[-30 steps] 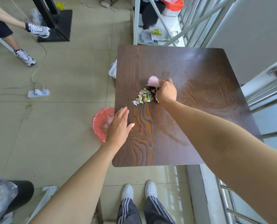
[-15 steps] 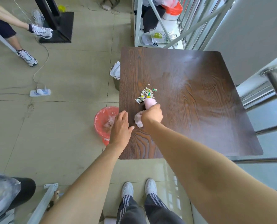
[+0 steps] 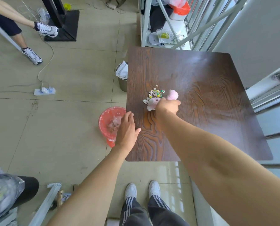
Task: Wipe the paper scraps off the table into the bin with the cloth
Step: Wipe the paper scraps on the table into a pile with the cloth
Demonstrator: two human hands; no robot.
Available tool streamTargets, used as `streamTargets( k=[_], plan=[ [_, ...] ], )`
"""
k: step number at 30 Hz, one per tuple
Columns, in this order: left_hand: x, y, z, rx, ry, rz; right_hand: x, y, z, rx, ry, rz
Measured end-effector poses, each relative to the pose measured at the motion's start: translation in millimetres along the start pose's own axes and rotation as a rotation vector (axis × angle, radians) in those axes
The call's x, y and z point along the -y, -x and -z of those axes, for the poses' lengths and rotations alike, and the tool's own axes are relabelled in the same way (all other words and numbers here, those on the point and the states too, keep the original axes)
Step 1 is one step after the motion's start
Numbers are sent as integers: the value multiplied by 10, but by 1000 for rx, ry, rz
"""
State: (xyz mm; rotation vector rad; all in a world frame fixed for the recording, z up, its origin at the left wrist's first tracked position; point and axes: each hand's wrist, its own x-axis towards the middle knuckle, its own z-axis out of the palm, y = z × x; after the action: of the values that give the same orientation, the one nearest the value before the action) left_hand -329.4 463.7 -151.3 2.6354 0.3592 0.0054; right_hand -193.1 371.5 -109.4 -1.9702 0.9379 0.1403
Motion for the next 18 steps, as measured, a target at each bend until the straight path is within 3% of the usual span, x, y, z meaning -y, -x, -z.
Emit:
streamTargets(
  k=[3, 7, 11, 18],
  plan=[
    [-27, 15, 2, -6, -2, 1, -12, -264, 221, -52, 158, 69],
    [-27, 19, -12, -4, -15, -35, 14, -483, 290, 31, 376, 129],
    [-18, -62, -63, 2, -35, -59, 127, -539, 174, 66, 424, 205],
    [-20, -158, -161, -22, -41, -64, 344, -588, -102, 169, 593, 493]
  ],
)
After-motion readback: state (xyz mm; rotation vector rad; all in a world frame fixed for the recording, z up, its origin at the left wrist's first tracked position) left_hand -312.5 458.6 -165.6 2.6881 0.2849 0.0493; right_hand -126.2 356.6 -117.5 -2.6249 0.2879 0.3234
